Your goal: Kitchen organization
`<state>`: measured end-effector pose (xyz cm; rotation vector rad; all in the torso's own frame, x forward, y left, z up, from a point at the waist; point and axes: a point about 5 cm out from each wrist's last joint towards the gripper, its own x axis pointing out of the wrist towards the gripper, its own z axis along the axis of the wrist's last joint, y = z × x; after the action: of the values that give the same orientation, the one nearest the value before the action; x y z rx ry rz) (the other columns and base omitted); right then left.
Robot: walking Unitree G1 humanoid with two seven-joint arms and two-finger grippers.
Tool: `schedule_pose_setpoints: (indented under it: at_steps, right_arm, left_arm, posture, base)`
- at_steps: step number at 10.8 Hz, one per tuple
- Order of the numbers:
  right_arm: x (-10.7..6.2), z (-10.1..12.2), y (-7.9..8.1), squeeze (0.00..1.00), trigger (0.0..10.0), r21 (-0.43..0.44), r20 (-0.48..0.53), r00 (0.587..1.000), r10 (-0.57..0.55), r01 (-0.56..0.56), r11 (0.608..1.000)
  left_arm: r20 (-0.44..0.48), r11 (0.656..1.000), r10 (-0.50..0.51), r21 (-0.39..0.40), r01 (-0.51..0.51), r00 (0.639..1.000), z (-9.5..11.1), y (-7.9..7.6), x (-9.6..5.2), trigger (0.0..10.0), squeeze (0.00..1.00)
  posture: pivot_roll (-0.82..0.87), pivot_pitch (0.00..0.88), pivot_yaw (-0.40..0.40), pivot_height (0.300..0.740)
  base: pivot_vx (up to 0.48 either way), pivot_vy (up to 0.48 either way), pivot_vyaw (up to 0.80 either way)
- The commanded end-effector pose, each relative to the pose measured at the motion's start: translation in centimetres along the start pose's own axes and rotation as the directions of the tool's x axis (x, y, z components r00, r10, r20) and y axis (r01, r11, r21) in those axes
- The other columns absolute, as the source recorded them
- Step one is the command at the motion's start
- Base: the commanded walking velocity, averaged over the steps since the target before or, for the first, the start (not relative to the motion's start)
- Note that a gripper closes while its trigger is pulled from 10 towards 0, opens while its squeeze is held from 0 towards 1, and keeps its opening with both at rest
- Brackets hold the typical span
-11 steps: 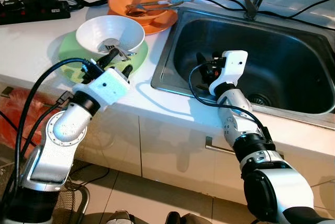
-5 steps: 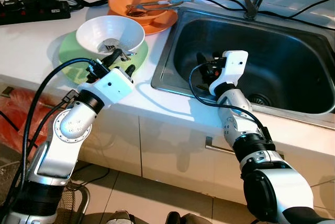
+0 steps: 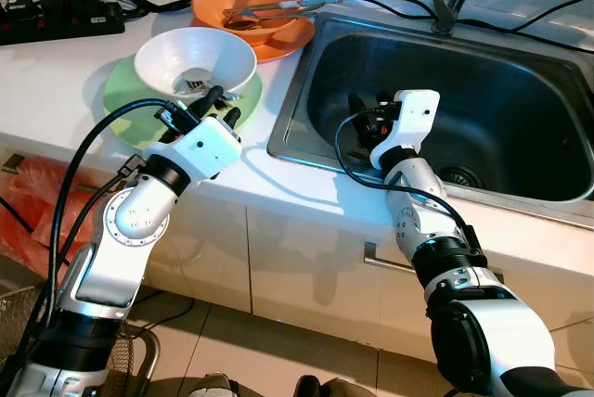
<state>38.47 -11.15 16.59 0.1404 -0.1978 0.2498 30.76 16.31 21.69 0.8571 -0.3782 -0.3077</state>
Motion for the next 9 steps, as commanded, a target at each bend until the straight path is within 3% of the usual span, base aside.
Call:
schedule_pose_setpoints:
  at_steps: [1, 4, 7, 8, 9]
  right_arm:
    - [-1.2, -2.4, 0.0, 0.0, 10.0, 0.029, -0.097, 0.995, -0.007, 0.01, 1.0]
    - [-1.2, -2.4, 0.0, 0.0, 10.0, 0.029, -0.099, 0.995, -0.011, 0.014, 0.999]
    - [-1.1, -2.4, -0.1, 0.0, 10.0, 0.029, -0.1, 0.995, -0.011, 0.014, 0.999]
    - [-1.1, -2.4, -0.1, 0.0, 10.0, 0.028, -0.101, 0.995, -0.013, 0.016, 0.999]
    - [-1.1, -2.3, -0.2, 0.0, 10.0, 0.028, -0.101, 0.995, -0.013, 0.016, 0.999]
  left_arm:
    - [0.028, 1.0, -0.008, 0.006, 0.007, 1.0, 0.6, -0.2, 0.4, 0.3, 0.0]
    - [0.033, 1.0, -0.003, 0.016, 0.003, 0.999, 0.6, 0.0, 0.4, 0.0, 0.0]
    - [0.054, 0.999, 0.025, 0.029, -0.027, 0.998, 1.3, 1.0, 0.6, 0.7, 0.0]
    - [0.07, 0.999, 0.046, 0.021, -0.047, 0.996, 1.7, 1.6, 0.7, 3.2, 0.0]
    - [0.079, 0.998, 0.057, 0.022, -0.059, 0.995, 2.0, 1.9, 0.8, 10.0, 0.0]
  posture:
    - [0.14, 0.128, -0.06, 0.74]
    - [0.14, 0.134, -0.063, 0.74]
    - [0.14, 0.139, -0.067, 0.74]
    - [0.14, 0.141, -0.07, 0.74]
    - [0.14, 0.143, -0.072, 0.74]
  base:
    - [0.0, 0.0, 0.0]
    - [0.0, 0.0, 0.0]
    - [0.0, 0.0, 0.0]
    - [0.0, 0.0, 0.0]
    - [0.0, 0.0, 0.0]
